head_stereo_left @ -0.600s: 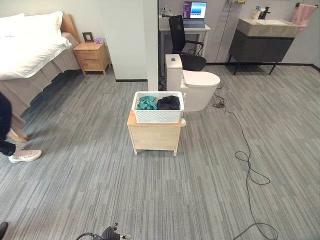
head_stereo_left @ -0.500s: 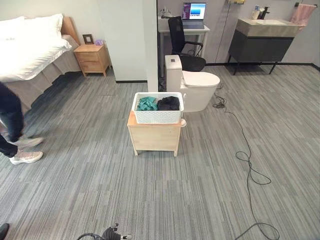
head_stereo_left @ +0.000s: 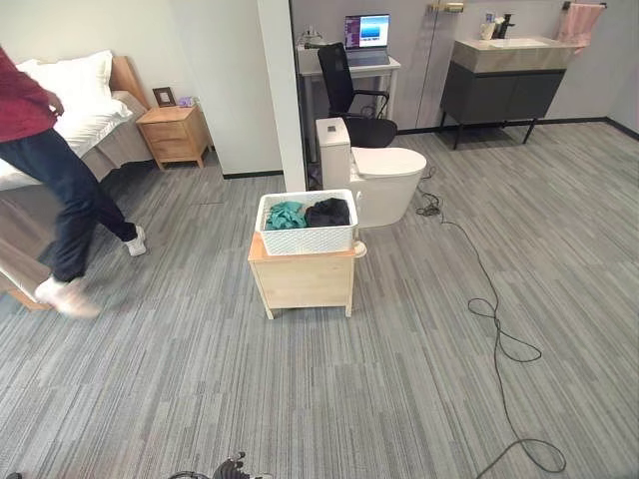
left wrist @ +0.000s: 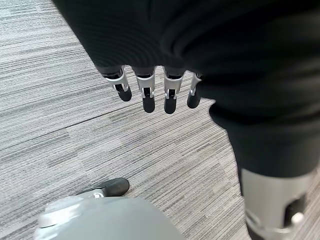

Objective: Grab the laundry basket,head to the washer,open it,put in the laundry and shut it.

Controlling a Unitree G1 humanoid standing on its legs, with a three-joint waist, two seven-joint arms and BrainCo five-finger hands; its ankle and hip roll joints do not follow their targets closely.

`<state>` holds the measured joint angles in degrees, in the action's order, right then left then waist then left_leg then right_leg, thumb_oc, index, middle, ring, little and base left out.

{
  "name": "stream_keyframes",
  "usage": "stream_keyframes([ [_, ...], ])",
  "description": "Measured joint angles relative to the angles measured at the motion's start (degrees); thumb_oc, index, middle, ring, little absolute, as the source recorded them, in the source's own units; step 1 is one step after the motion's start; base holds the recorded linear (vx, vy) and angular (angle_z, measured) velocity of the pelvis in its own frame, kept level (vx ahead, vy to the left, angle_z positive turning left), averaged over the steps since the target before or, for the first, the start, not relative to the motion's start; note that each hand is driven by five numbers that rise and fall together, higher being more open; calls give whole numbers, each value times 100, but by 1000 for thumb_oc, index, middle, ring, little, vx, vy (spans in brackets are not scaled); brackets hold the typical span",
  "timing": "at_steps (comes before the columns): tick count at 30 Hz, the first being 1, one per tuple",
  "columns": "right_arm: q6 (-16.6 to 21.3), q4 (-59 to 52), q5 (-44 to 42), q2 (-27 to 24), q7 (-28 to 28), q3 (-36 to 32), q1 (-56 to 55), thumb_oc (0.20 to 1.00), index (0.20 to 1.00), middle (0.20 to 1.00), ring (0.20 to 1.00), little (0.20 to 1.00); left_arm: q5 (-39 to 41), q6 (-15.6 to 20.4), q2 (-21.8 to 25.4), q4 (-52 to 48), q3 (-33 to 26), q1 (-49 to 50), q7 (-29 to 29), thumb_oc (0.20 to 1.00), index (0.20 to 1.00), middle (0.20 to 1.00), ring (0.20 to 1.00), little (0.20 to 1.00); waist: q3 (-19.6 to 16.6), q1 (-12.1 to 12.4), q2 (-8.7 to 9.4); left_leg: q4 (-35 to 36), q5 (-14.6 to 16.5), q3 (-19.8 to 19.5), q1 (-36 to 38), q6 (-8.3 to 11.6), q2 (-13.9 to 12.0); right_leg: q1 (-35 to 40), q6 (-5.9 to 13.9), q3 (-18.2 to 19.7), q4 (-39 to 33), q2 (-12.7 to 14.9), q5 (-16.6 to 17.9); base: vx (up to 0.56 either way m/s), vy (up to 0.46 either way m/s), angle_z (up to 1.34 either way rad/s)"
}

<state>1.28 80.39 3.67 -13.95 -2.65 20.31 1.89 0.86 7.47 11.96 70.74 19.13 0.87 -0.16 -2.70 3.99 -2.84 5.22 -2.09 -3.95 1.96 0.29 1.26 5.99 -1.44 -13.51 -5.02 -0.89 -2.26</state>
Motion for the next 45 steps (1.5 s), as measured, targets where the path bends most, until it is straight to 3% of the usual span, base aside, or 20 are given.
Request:
stream_keyframes([
  [25,5,116,-106,-171,2,-185,21,1000,1000,1000,1000,1000,-82,0,-4,-14,22,31,43,1000,1000,1000,1000,1000,135,-22,-90,-41,1,7,-100,43,-50,-47,-6,32,3,-63,-20,-9,-26,1],
  [27,11,160,-135,-168,-1,-185,66,1000,1000,1000,1000,1000,-74,4,27,-12,18,-4,40,1000,1000,1000,1000,1000,197,-11,-42,-382,61,-30,-353,152,-53,-175,-38,38,53,-94,-49,-91,-153,18],
  [28,11,180,-184,-158,-4,-180,300,1000,1000,1000,1000,1000,-66,15,97,9,-38,-238,39,1000,1000,1000,1000,1000,571,15,169,-1422,59,-20,-979,233,84,-258,-170,11,103,-19,-37,-38,-102,27],
  [30,4,184,-259,-181,3,-173,392,1000,1000,1000,1000,1000,62,38,155,0,-106,-377,40,1000,1000,1000,1000,1000,834,122,411,-2247,-142,-43,-1494,540,167,-326,-339,4,118,75,70,52,-66,11],
  [32,4,177,-292,-252,11,-144,495,1000,1000,1000,1000,1000,220,112,157,-9,-261,-446,38,1000,1000,1000,1000,1000,1044,163,515,-3149,-132,47,-1995,509,103,-202,-456,-18,14,11,48,189,3,0],
  [34,20,145,-294,-244,11,-102,523,1000,1000,1000,1000,1000,328,117,166,-3,-280,-406,34,1000,1000,1000,1000,1000,1084,143,468,-2823,-105,251,-2102,465,-198,-132,-424,-121,-47,-118,-13,321,56,11],
  [35,8,114,-306,-225,12,-33,544,1000,1000,1000,1000,1000,374,123,159,11,-284,-400,30,1000,1000,1000,1000,1000,1067,168,389,-1863,-156,535,-2060,508,-450,-146,-280,-114,-50,-203,-129,97,31,10],
  [37,25,103,-388,-215,7,12,596,1000,1000,1000,1000,1000,395,125,119,-17,-276,-390,24,1000,1000,1000,1000,1000,1089,237,329,-661,-390,622,-2006,557,-632,-175,-299,-98,-1,-327,-37,335,117,-7],
  [38,20,100,-411,-204,8,29,650,1000,1000,1000,1000,1000,416,126,119,-3,-268,-393,19,1000,1000,1000,1000,1000,1079,262,277,-558,-435,678,-2082,619,-689,-154,-274,-44,-31,-372,-106,498,179,-20],
  [40,22,118,-499,-207,6,163,742,1000,1000,1000,1000,1000,421,122,111,19,-291,-370,22,1000,1000,1000,1000,1000,1049,363,244,-268,-482,782,-2007,582,-718,-81,-233,92,-52,-409,-200,430,165,-43],
  [42,65,170,-509,-173,-6,120,676,1000,1000,1000,1000,1000,408,120,123,99,-457,-294,21,1000,1000,1000,1000,1000,962,437,313,-720,-521,769,-1905,444,-570,156,-178,271,14,-393,-412,525,215,-46],
  [44,66,300,-508,-90,-1,122,522,1000,1000,1000,1000,1000,376,97,148,251,-647,-253,7,1000,1000,1000,1000,1000,725,469,496,-1221,-427,784,-1887,120,-322,208,-185,273,228,-254,-646,347,190,-7],
  [45,45,349,-509,-64,-23,114,400,1000,1000,1000,1000,1000,363,92,180,253,-658,-209,-27,1000,1000,1000,1000,1000,583,464,659,-1202,-480,853,-1801,-26,-55,218,71,267,304,-106,-817,350,239,-8],
])
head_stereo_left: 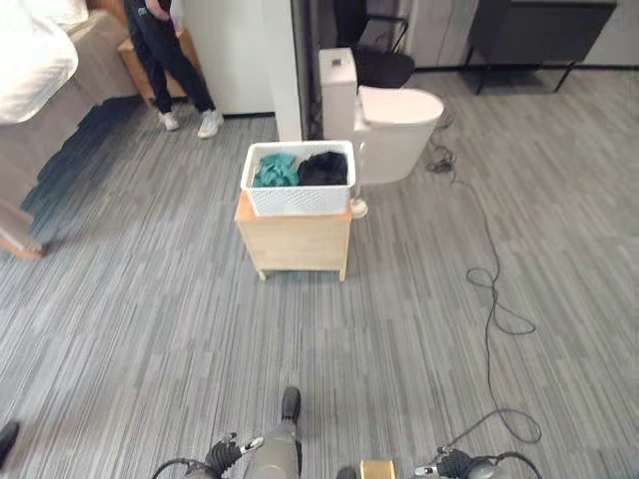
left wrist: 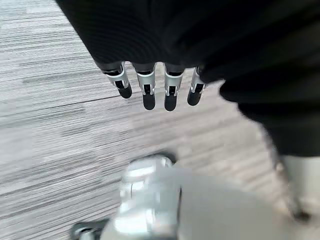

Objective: Grab the laundry basket,head to the washer,open it,put in the laundry and shut it.

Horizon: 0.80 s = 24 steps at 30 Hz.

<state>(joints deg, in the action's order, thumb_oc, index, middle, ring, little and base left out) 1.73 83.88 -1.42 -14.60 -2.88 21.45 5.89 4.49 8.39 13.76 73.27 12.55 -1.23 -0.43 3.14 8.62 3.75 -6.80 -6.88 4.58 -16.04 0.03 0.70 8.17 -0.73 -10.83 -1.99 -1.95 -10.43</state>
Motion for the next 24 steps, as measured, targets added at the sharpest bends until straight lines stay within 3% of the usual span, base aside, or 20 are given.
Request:
stream_keyframes([
  [1,-1,36,0,-16,2,-9,-41,1000,1000,1000,1000,1000,-1,-24,-26,10,3,0,-13,1000,1000,1000,1000,1000,-42,-25,5,151,39,107,147,-152,105,27,99,-18,229,74,-65,295,245,-11],
  [2,-23,-58,-1,-130,18,-116,-153,1000,1000,1000,1000,1000,-29,-40,-66,-19,212,8,-38,1000,1000,1000,1000,1000,-100,-87,-165,758,182,240,792,-419,49,-468,389,-75,1783,107,-238,263,244,3],
  [3,-19,-178,-3,-155,19,-133,-176,1000,1000,1000,1000,1000,-62,-30,-25,-36,345,50,-46,1000,1000,1000,1000,1000,-118,-162,-226,887,178,167,977,-443,-18,-863,484,-105,2862,214,-330,258,227,0],
  [4,-18,-281,-10,-151,23,-142,-208,1000,1000,1000,1000,1000,-65,-22,57,-104,435,-3,-45,1000,1000,1000,1000,1000,-144,-231,-184,842,362,171,1076,-598,51,-1216,534,-45,3631,472,-277,301,203,5],
  [5,-11,-467,-22,-154,18,-285,-203,1000,1000,1000,1000,1000,-64,-19,212,-260,511,-32,-49,1000,1000,1000,1000,1000,-141,-321,-7,780,604,179,1245,-771,226,-1758,778,63,4856,858,-144,358,150,-2],
  [6,18,-565,-101,-181,27,-436,-222,1000,1000,1000,1000,1000,-64,-16,237,-246,585,-65,-57,1000,1000,1000,1000,1000,-122,-355,-17,832,636,154,1389,-744,282,-1943,754,-17,5166,1043,-152,394,79,8],
  [8,90,-901,-291,-325,30,-566,-217,1000,1000,1000,1000,1000,-61,30,227,-315,609,-260,-65,1000,1000,1000,1000,1000,26,-445,-243,893,802,63,1772,-812,261,-2295,688,-110,4584,1218,-187,376,-15,6],
  [11,150,-1196,-635,-405,75,-728,-65,1000,1000,1000,1000,1000,-53,34,225,-385,534,-348,-91,1000,1000,1000,1000,1000,200,-570,-472,1001,1004,64,2151,-459,183,-2586,680,-350,2988,1222,-49,319,-79,-2],
  [12,194,-1272,-760,-376,127,-729,-58,1000,1000,1000,1000,1000,-50,53,251,-472,374,-275,-109,1000,1000,1000,1000,1000,240,-592,-427,995,1132,97,2224,-348,248,-2761,683,-399,1970,1168,343,331,-98,13],
  [13,203,-1345,-823,-345,139,-743,-41,1000,1000,1000,1000,1000,-43,46,299,-486,373,-347,-116,1000,1000,1000,1000,1000,300,-678,-324,961,1187,75,2369,-268,291,-2904,581,-383,1809,1202,614,499,-127,27],
  [14,197,-1447,-914,-346,135,-806,-143,1000,1000,1000,1000,1000,-38,48,357,-585,367,-280,-120,1000,1000,1000,1000,1000,278,-729,-279,980,1289,34,2442,-167,265,-2965,720,-366,1539,1130,878,390,-100,41],
  [15,201,-1478,-957,-353,143,-918,-159,1000,1000,1000,1000,1000,-37,59,347,-584,362,-285,-132,1000,1000,1000,1000,1000,260,-779,-262,979,1440,-114,2505,-184,216,-2975,849,-175,917,943,1138,420,-110,47],
  [16,197,-1478,-1046,-355,152,-1005,-93,1000,1000,1000,1000,1000,-38,59,385,-544,366,-365,-168,1000,1000,1000,1000,1000,319,-845,-130,1007,1578,-191,2681,-150,210,-3035,871,156,263,821,1461,357,-99,49],
  [19,222,-1629,-1140,-374,151,-1127,-430,1000,1000,1000,1000,1000,-43,87,323,-684,447,-282,-168,1000,1000,1000,1000,1000,249,-1012,89,972,1852,-575,3220,31,140,-2711,753,450,372,782,1575,351,-180,81],
  [20,223,-1656,-1148,-412,148,-1139,-631,1000,1000,1000,1000,1000,-46,153,179,-716,439,-284,-170,1000,1000,1000,1000,1000,195,-1004,13,746,1983,-711,3310,167,-114,-2593,549,486,589,628,1989,342,-251,84],
  [21,223,-1730,-1193,-427,145,-1158,-729,1000,1000,1000,1000,1000,-47,162,100,-734,440,-283,-176,1000,1000,1000,1000,1000,140,-1001,-59,588,1999,-768,3307,194,-278,-2535,513,437,719,509,1971,307,-282,69],
  [23,230,-1743,-1279,-429,141,-1191,-716,1000,1000,1000,1000,1000,-48,181,11,-731,436,-233,-182,1000,1000,1000,1000,1000,107,-966,-139,222,1911,-703,3264,339,-489,-2317,160,317,751,312,1880,176,-276,40],
  [24,236,-1757,-1366,-399,143,-1246,-702,1000,1000,1000,1000,1000,-27,178,-54,-642,375,-230,-202,1000,1000,1000,1000,1000,108,-954,-91,-819,1807,-842,2798,515,-574,-2061,-29,184,630,253,1805,74,-270,46],
])
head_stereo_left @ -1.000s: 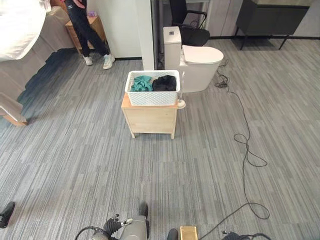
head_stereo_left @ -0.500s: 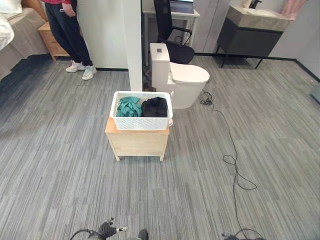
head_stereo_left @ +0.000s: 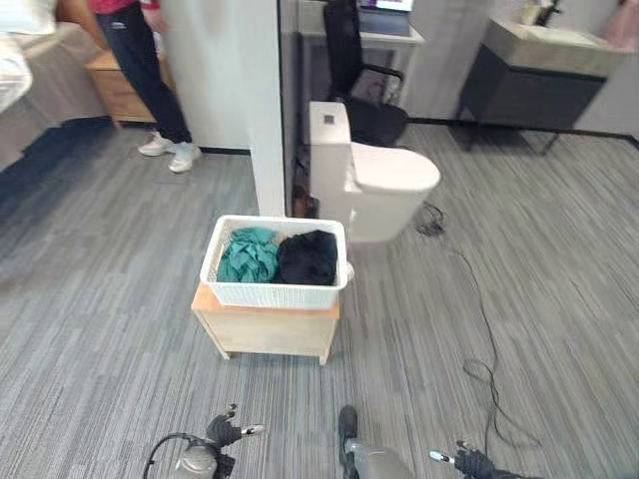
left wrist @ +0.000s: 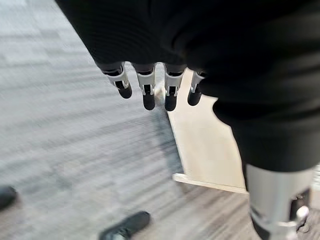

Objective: Grab the laundry basket,head to the washer,open it,put in the laundry and shut it.

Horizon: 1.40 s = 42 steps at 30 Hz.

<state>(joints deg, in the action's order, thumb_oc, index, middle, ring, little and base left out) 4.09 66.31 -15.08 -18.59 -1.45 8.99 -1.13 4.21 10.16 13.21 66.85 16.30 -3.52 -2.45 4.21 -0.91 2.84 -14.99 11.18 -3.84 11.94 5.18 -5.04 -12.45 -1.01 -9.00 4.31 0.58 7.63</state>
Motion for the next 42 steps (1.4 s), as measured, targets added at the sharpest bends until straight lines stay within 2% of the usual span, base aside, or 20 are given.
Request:
stream_keyframes([
  [1,9,13,-4,5,2,3,-42,1000,1000,1000,1000,1000,37,2,0,-7,-2,-42,-7,1000,1000,1000,1000,1000,24,-14,95,-807,-112,6,-357,134,34,128,-143,-77,-102,26,48,62,-231,32],
  [2,46,40,-142,-14,50,-2,77,1000,1000,1000,1000,1000,172,27,-6,-91,-153,68,-89,1000,1000,1000,1000,1000,52,171,202,-2304,-853,-86,-1127,210,103,356,-326,6,-293,-56,-24,100,-189,-11],
  [3,78,72,-257,-21,104,-8,173,1000,1000,1000,1000,1000,262,23,-14,-83,-204,101,-139,1000,1000,1000,1000,1000,83,229,230,-2985,-1182,-142,-1516,116,138,478,-450,67,-439,-120,-51,122,-103,-36],
  [4,103,147,-438,-1,185,-47,307,1000,1000,1000,1000,1000,411,17,60,-140,-278,118,-201,1000,1000,1000,1000,1000,119,303,273,-3523,-876,-234,-2123,-15,169,712,-542,67,-675,-185,-43,157,-52,-15],
  [6,137,150,-711,27,269,-219,434,1000,1000,1000,1000,1000,493,11,223,-433,-262,94,-297,1000,1000,1000,1000,1000,227,331,443,-2822,-614,4,-2506,-257,131,910,-529,68,-880,-159,-140,171,32,-1],
  [7,139,42,-908,-16,319,-404,471,1000,1000,1000,1000,1000,559,-18,323,-981,-274,265,-383,1000,1000,1000,1000,1000,277,344,482,-1799,-637,36,-2612,-218,99,1098,-498,68,-975,-179,-209,209,100,-14],
  [9,204,-476,-992,-134,439,-484,324,1000,1000,1000,1000,1000,697,44,412,-1918,-270,586,-415,1000,1000,1000,1000,1000,307,402,465,94,-882,-14,-2423,76,111,1220,-409,127,-983,-230,-359,198,114,-21],
  [10,204,-599,-996,-208,475,-487,335,1000,1000,1000,1000,1000,715,81,414,-2094,-264,638,-413,1000,1000,1000,1000,1000,345,426,379,559,-1015,-40,-2396,125,72,1299,-336,137,-981,-282,-411,191,100,-35],
  [11,227,-1088,-991,-377,572,-574,216,1000,1000,1000,1000,1000,719,92,408,-2618,-274,822,-418,1000,1000,1000,1000,1000,339,433,231,1753,-1410,-88,-2208,221,-51,1408,-366,193,-980,-446,-454,216,105,-40],
  [13,235,-1379,-976,-466,650,-622,208,1000,1000,1000,1000,1000,718,90,399,-2870,-297,865,-419,1000,1000,1000,1000,1000,313,507,51,1811,-1588,-65,-2193,185,-136,1566,-440,228,-982,-589,-523,194,113,-36],
  [14,213,-1817,-916,-489,666,-637,90,1000,1000,1000,1000,1000,720,70,374,-3196,-518,1065,-420,1000,1000,1000,1000,1000,278,486,6,1821,-1632,-10,-2141,160,-152,1610,-430,258,-981,-649,-615,113,74,-21],
  [16,280,-2598,-701,-508,658,-733,-194,1000,1000,1000,1000,1000,717,95,389,-4090,-1082,1582,-527,1000,1000,1000,1000,1000,207,482,39,1739,-1634,-20,-1836,136,-48,1770,-448,387,-927,-661,-676,175,130,-30],
  [19,225,-2700,-603,-552,648,-761,-182,1000,1000,1000,1000,1000,644,91,479,-4863,-1403,1971,-590,1000,1000,1000,1000,1000,169,567,-57,2005,-1695,61,-1290,19,-24,1861,-331,556,-924,-679,-751,106,81,-32],
  [21,200,-2743,-585,-548,633,-739,-104,1000,1000,1000,1000,1000,592,71,520,-5091,-1647,2040,-621,1000,1000,1000,1000,1000,178,692,-55,2006,-1703,112,-1261,-21,38,1878,-164,542,-925,-600,-741,74,68,-10],
  [23,182,-2948,-419,-528,615,-713,-12,1000,1000,1000,1000,1000,593,29,541,-5811,-2039,2339,-619,1000,1000,1000,1000,1000,193,822,-51,2015,-1597,143,-1071,-180,156,2041,10,552,-927,-470,-819,113,82,-14],
  [26,172,-3084,-293,-568,610,-619,234,1000,1000,1000,1000,1000,417,86,806,-6995,-2606,2689,-637,1000,1000,1000,1000,1000,213,991,-79,2024,-1441,133,-984,-277,328,2147,57,537,-930,-305,-969,87,53,5],
  [30,116,-3090,-110,-569,586,-477,437,1000,1000,1000,1000,1000,132,111,943,-6981,-2907,2531,-819,1000,1000,1000,1000,1000,215,1148,-152,2024,-1451,109,-1009,-304,469,2143,136,522,-930,-170,-1030,36,39,9],
  [33,-51,-2940,25,-571,515,-264,699,1000,1000,1000,1000,1000,-95,-73,1148,-6404,-2730,2000,-850,1000,1000,1000,1000,1000,218,1180,-150,2027,-1475,-4,-1137,-343,538,2074,140,413,-930,-118,-1035,-6,30,19],
  [37,-307,-2843,27,-564,505,95,1246,1000,1000,1000,1000,1000,-441,-574,1325,-5749,-2131,1129,-819,1000,1000,1000,1000,1000,243,1150,-109,2026,-1654,-112,-1522,-412,564,1760,160,263,-929,-115,-958,-112,15,16],
  [42,-522,-2384,20,-475,589,375,2241,1000,1000,1000,1000,1000,-452,-958,1708,-5224,-1322,-48,-606,1000,1000,1000,1000,1000,398,1110,-35,2017,-1914,-359,-2199,-356,538,1133,149,35,-929,-182,-802,-155,-8,26],
])
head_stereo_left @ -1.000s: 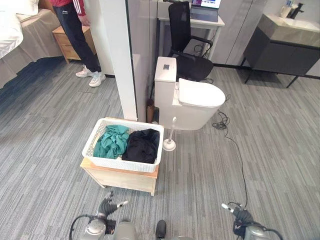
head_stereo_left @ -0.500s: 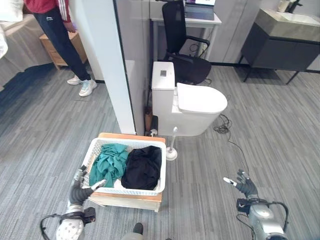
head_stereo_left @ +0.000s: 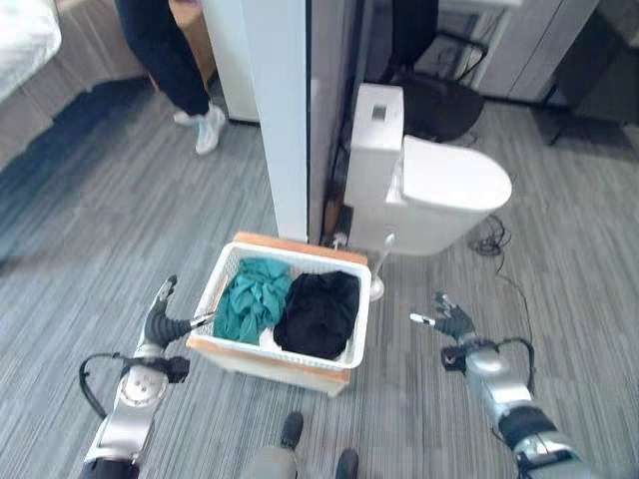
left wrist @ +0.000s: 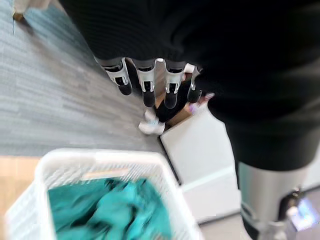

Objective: Grab the laundry basket,head to the washer,open it,put in the laundry and shut it.

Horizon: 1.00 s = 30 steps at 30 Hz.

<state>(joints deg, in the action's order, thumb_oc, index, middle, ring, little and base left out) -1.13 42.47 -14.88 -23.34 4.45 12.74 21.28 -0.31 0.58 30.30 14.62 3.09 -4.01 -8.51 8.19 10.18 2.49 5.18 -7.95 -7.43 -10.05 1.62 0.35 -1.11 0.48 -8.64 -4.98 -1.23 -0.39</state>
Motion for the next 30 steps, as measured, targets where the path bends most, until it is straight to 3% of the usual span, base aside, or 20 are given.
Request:
stream_keyframes([
  [4,-165,677,-14,212,51,450,1051,1000,1000,1000,1000,1000,345,-318,508,466,621,-1150,199,1000,1000,1000,1000,1000,363,0,76,-20,-119,-122,-393,118,-63,-350,-16,-125,-1,-83,101,-116,-12,10],
  [7,-233,774,-133,347,53,690,1434,1000,1000,1000,1000,1000,649,-485,620,997,771,-2252,170,1000,1000,1000,1000,1000,633,23,147,-29,-212,-209,-596,145,-99,-525,-44,-212,0,-131,180,-61,-30,15],
  [14,-257,503,-461,467,62,929,1532,1000,1000,1000,1000,1000,639,-609,962,1766,1358,-3816,-275,1000,1000,1000,1000,1000,1113,-8,419,-52,-281,-339,-849,203,-67,-710,-45,-379,1,-133,190,-25,-24,11],
  [17,-255,405,-469,455,92,905,1550,1000,1000,1000,1000,1000,640,-652,967,1903,1463,-3967,-317,1000,1000,1000,1000,1000,1362,-29,455,-56,-285,-407,-881,198,-44,-716,-44,-452,1,-124,192,-6,2,11],
  [30,-229,62,-517,405,196,894,1601,1000,1000,1000,1000,1000,950,-642,964,2227,1628,-4024,-463,1000,1000,1000,1000,1000,1477,-17,600,-95,-281,-220,-1007,199,-48,-898,-9,-262,0,-91,240,-4,4,-7],
])
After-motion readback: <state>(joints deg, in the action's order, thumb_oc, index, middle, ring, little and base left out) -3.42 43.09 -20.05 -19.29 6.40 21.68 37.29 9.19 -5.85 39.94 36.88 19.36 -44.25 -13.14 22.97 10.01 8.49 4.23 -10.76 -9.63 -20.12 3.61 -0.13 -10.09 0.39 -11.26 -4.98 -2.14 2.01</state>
